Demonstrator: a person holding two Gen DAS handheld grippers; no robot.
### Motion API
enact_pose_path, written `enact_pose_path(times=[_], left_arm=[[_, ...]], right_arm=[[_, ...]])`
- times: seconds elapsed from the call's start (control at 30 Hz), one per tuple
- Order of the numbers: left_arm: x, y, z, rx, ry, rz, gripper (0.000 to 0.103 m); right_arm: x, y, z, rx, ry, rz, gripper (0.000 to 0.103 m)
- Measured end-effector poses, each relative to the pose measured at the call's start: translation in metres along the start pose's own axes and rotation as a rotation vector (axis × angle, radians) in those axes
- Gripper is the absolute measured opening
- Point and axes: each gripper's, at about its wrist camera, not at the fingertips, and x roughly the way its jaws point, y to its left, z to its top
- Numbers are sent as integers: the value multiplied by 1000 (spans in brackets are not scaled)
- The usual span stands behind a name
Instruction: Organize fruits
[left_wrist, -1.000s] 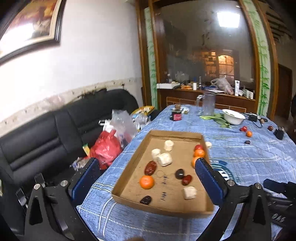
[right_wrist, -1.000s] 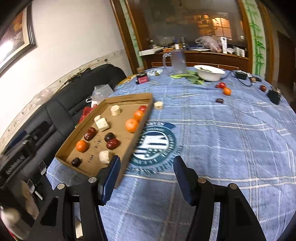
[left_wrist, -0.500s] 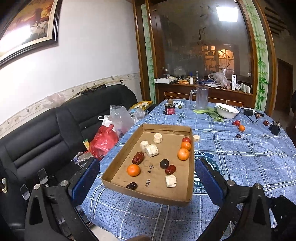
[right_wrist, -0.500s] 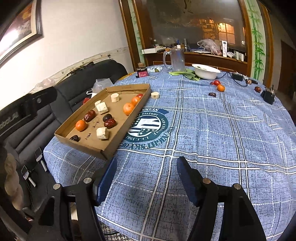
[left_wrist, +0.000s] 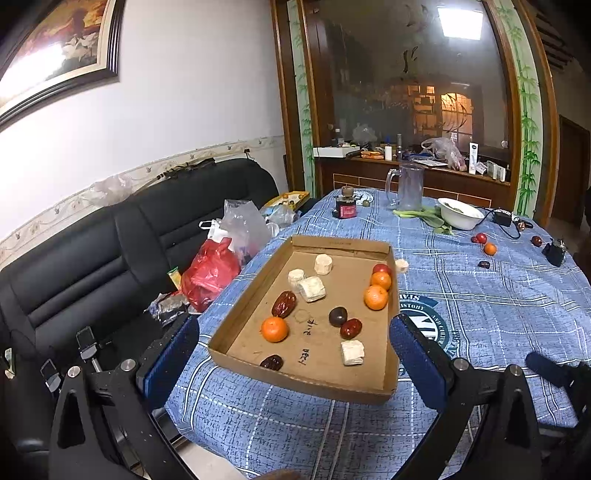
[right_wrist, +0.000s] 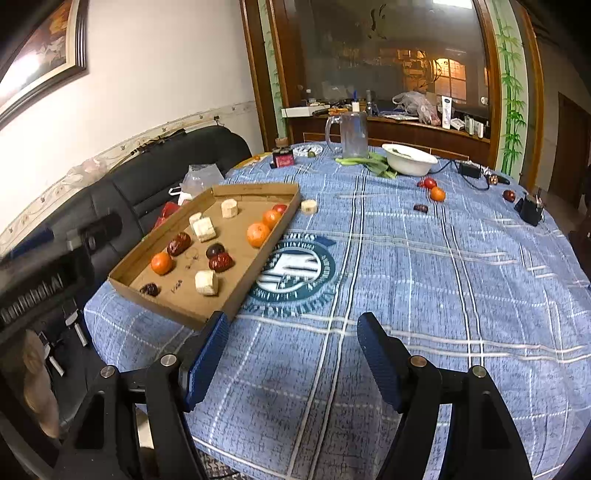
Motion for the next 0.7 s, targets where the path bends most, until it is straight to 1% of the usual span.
enact_pose_path(times=[0.13, 0.4, 0.7], left_arm=[[3, 1, -2, 2, 7, -1, 103], [10, 3, -5, 0, 28, -4, 103], [18, 3, -9, -1, 55, -6, 103]], right_arm=[[-1, 1, 10, -1, -16, -18, 81], [9, 5, 11, -1, 17, -19, 82], [12, 12, 11, -27, 20, -12, 82]])
